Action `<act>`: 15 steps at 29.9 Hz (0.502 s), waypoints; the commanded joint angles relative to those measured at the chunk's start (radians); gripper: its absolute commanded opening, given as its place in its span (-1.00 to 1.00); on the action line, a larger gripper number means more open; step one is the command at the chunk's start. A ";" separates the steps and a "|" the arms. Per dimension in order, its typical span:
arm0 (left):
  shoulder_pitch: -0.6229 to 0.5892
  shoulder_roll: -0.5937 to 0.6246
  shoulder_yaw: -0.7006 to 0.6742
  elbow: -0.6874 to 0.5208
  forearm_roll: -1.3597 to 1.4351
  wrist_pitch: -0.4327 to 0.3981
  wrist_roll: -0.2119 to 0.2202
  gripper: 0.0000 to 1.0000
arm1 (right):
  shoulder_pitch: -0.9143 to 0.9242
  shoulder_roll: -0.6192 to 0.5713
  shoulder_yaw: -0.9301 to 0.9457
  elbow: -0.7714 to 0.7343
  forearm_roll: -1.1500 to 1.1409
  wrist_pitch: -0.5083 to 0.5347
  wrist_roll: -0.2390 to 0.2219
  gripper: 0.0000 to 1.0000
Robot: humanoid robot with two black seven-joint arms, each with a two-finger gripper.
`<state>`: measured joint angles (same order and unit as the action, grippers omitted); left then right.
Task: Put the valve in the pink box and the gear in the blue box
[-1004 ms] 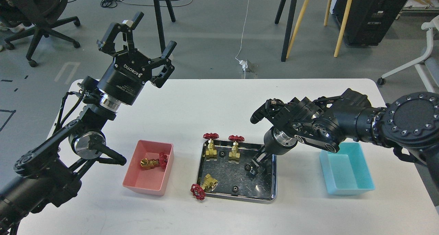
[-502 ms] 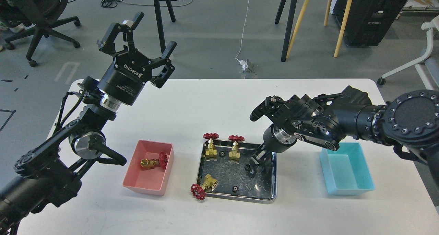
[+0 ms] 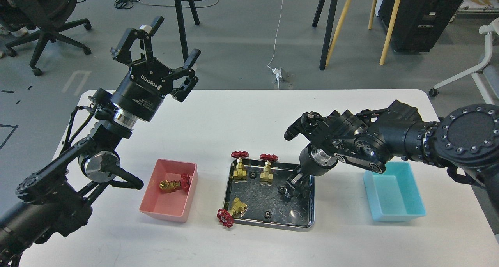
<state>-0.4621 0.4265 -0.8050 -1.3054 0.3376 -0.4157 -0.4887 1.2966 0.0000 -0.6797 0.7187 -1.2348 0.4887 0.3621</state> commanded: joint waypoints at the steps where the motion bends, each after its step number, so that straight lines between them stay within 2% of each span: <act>1: 0.000 -0.002 -0.002 0.008 0.000 0.000 0.000 0.89 | 0.009 0.000 -0.001 0.001 0.000 0.000 0.000 -0.99; 15: 0.000 0.000 -0.002 0.012 0.000 -0.015 0.000 0.89 | 0.096 0.000 0.009 0.010 0.026 0.000 -0.012 -1.00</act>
<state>-0.4619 0.4262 -0.8069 -1.2931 0.3374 -0.4166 -0.4887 1.3543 0.0000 -0.6787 0.7253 -1.2297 0.4888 0.3504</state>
